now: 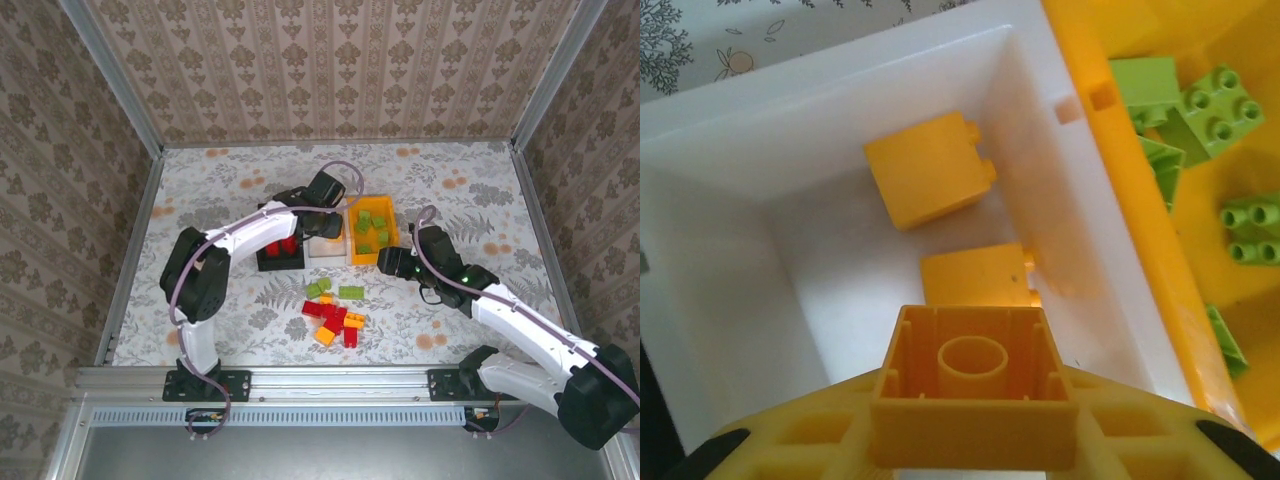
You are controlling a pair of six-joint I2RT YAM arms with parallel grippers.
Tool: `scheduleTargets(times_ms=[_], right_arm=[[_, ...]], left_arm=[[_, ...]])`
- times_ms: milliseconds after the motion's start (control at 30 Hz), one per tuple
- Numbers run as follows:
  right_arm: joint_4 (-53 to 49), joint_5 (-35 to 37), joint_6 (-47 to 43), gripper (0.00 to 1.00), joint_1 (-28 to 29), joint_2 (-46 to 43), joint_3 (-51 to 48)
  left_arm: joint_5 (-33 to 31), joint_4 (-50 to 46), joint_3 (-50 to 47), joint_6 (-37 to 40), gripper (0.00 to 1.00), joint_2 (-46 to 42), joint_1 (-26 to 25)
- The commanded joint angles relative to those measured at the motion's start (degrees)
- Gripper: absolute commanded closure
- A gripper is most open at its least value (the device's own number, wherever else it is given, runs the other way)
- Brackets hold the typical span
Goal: Sort the legos into containers by color
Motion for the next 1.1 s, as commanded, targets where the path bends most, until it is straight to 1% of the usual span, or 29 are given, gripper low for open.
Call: scheduleTargets(times_ms=[0, 67, 233, 300, 400, 500, 533, 667, 833, 900, 1000, 1067], right_arm=[[0.5, -1.7, -1.2, 0.25, -0.3, 1.4, -1.2], [1.1, -2.7, -1.1, 0.25, -0.1, 2.4, -1.3], [2.1, -4.5, -1.4, 0.25, 0.6, 4.0, -1.2], [2.5, -5.3, -1.6, 0.25, 1.3, 4.5, -1.2], [2.9, -6.7, -2.4, 0.25, 3.2, 5.9, -0.8], [3.0, -7.1, -4.4, 0.25, 6.9, 7.8, 0.0], [2.7, -7.0, -5.1, 0.25, 8.3, 8.6, 0.3], [1.4, -7.0, -7.4, 0.28, 12.6, 11.7, 1.4], [0.1, -6.7, -10.7, 0.31, 17.8, 14.5, 2.0], [-0.7, -5.4, -11.5, 0.31, 19.7, 15.6, 2.7], [-3.7, -1.5, -12.1, 0.29, 22.2, 17.9, 4.2], [-4.6, -0.9, -12.6, 0.28, 23.5, 19.0, 4.6]], left_arm=[[1.1, -1.8, 3.5, 1.6, 0.55, 1.2, 0.5], [1.3, -2.0, 4.5, 1.6, 0.48, 1.5, 0.6], [1.6, -2.1, 5.1, 1.2, 0.36, -0.9, 0.6], [2.6, -0.8, 3.3, 0.2, 0.3, -3.8, 0.5], [4.3, 2.2, -1.0, -1.6, 0.16, -10.2, -0.3], [4.3, 3.8, -6.2, -2.8, 0.06, -17.1, -2.1], [4.0, 4.3, -8.2, -3.4, 0.01, -19.6, -2.9], [1.9, 5.4, -17.2, -6.0, 0.0, -29.5, -5.5], [-1.6, 4.6, -28.7, -10.2, 0.0, -41.2, -8.0], [-2.6, 4.0, -32.1, -12.1, 0.0, -44.8, -8.6], [-3.3, 3.2, -36.6, -14.2, 0.0, -49.0, -8.8], [-3.6, 3.0, -38.7, -15.1, 0.0, -50.8, -8.9]])
